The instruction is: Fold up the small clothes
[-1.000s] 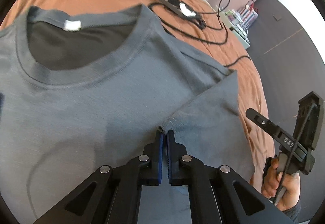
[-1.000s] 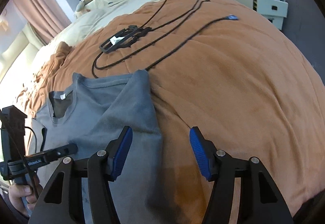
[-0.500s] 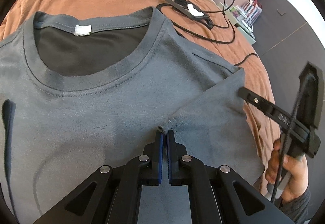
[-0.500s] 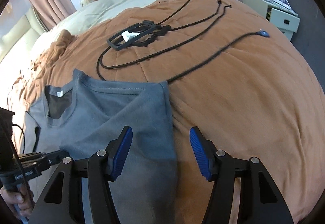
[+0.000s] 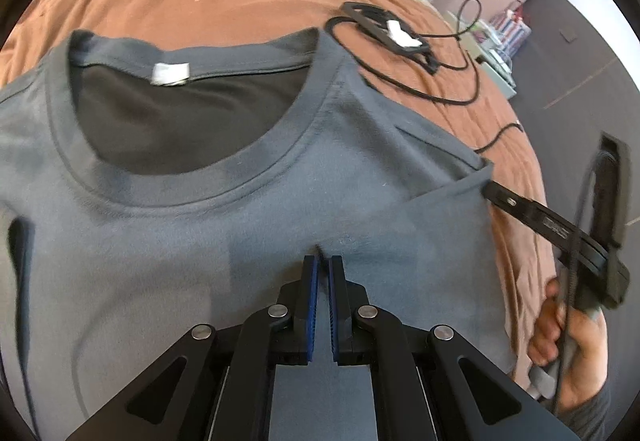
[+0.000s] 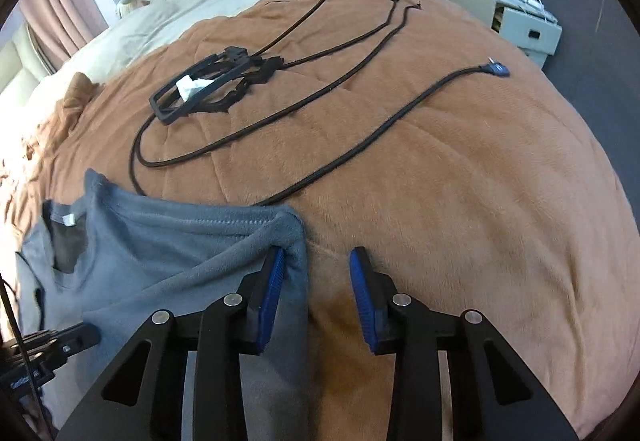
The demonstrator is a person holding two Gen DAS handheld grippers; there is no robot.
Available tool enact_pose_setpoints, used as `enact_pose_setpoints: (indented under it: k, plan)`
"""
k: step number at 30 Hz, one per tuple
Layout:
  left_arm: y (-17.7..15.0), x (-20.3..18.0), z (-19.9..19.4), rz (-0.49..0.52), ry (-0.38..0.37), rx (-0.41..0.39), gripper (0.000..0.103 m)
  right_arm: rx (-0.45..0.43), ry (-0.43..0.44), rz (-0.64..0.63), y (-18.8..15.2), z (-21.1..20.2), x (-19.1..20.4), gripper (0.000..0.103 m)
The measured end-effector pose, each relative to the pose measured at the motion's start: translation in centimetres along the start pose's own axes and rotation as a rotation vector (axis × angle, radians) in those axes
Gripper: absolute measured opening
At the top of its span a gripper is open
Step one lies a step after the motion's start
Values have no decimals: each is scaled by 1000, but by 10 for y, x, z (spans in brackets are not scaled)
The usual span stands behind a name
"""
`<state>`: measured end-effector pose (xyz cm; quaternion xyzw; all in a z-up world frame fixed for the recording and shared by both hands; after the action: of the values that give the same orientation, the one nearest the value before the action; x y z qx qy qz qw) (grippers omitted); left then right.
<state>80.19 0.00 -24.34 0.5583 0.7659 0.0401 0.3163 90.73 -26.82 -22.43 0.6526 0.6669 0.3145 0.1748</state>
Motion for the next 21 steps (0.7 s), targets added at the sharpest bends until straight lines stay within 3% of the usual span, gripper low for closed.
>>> enact_pose_setpoints:
  k: [4, 8, 10, 21]
  plan:
    - [-11, -3, -6, -16, -35, 21, 24, 12, 58, -21, -14, -22, 1, 33]
    - [-25, -10, -14, -29, -57, 26, 28, 33, 82, -64, -38, -43, 5, 38]
    - [-34, -15, -17, -25, -59, 35, 28, 35, 102, -65, -50, -53, 7, 53]
    - [-76, -42, -30, -12, -74, 67, 28, 13, 107, -3, -100, -106, -6, 55]
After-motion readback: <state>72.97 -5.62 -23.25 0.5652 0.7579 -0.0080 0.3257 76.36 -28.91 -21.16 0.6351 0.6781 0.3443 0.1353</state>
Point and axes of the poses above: each gripper's, at about its wrist camera, not at the fingertips, and z roughly the way its jaws point, x to its left, y to its top, the point moved 9 cm from there along z, roughly the way its jaws point, and after that the axes turned 6 degrees about -x, right-handed, at the moved point
